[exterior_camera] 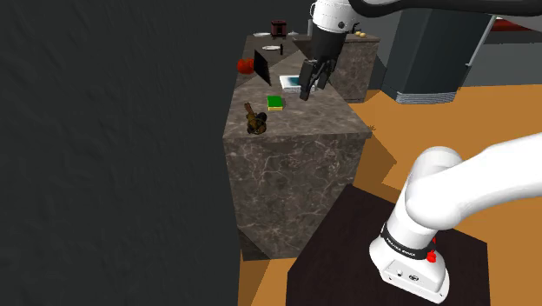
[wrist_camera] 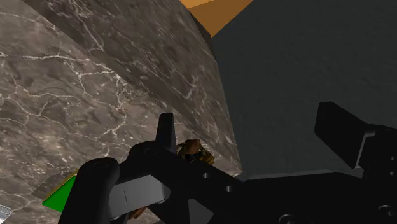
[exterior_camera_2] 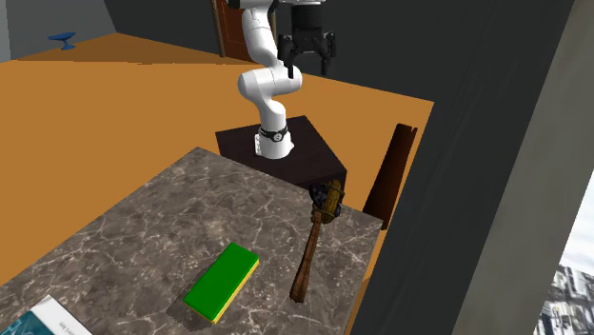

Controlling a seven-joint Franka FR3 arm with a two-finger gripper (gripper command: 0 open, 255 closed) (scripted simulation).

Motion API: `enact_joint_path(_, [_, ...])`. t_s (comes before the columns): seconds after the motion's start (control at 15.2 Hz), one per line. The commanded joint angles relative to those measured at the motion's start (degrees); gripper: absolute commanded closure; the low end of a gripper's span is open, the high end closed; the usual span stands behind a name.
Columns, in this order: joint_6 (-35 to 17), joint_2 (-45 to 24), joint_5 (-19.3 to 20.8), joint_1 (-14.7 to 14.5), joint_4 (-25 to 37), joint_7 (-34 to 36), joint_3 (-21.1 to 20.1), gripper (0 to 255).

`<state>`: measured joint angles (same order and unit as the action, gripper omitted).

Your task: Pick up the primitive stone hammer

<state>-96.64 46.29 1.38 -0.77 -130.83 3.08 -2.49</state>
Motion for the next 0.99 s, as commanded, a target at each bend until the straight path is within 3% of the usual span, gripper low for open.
enact_joint_path(0.0, [0.0,0.0,0.0,0.0,0.0,0.0,0.0,0])
enact_joint_path(0.46, [-6.19,-16.21,0.16,3.11,7.09,6.92,-1.37,0])
enact_joint_path(0.92, [-9.17,-32.57,1.08,5.63,17.46,13.62,-1.77,0])
